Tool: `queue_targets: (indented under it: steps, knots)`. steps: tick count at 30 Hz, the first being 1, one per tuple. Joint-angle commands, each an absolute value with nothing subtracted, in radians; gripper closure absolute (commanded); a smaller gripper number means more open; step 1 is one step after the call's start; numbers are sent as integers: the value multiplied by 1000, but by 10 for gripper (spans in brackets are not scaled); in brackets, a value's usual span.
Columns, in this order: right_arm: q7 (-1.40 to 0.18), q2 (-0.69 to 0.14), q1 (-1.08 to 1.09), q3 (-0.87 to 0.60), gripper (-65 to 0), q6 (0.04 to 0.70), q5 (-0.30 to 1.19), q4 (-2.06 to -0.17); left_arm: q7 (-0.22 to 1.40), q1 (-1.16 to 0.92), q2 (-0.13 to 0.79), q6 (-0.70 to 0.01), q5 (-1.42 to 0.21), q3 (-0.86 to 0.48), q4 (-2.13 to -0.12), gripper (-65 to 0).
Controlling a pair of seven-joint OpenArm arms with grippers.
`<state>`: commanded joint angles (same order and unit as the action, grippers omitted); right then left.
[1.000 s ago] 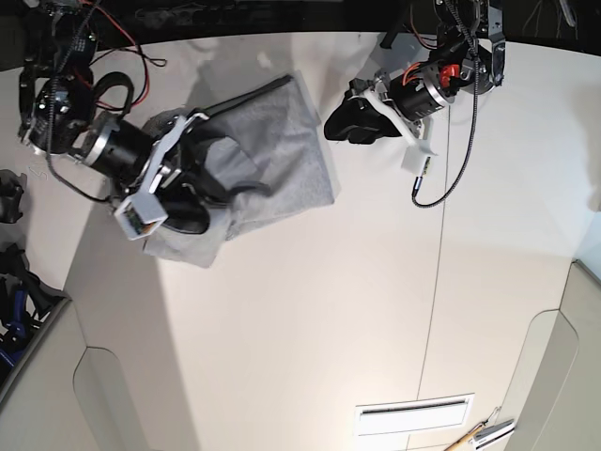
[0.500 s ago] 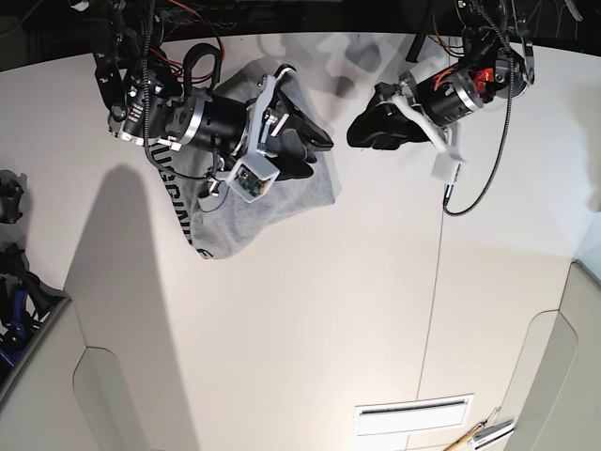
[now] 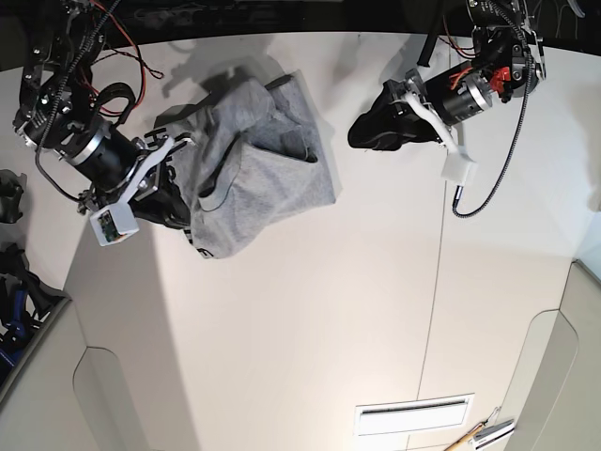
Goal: Fold the T-shirt properly
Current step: 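Grasp the folded bundle with the right gripper and lift it, then move the right gripper over the bundle, pressing and rearranging it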
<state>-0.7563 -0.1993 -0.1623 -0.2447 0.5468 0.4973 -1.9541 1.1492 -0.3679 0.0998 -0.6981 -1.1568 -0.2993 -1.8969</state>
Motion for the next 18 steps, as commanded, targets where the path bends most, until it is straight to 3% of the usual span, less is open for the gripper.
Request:
queue_targets:
  steps: [7,13,18]
  knots:
    - [-667,-198,-143,-239,0,561,562,-1748,1126,-368,100,-698,-1155,-265,-1897,-373]
    - [-666,-189,-28,-85,0,561,560,-1622,1126,-366,100,-698,-1145,-266,-1897,-373]
    - [-666,-115,91,42,0,561,519,-1604,1126,-367,100,-698,-1144,-266,-1897,-373]
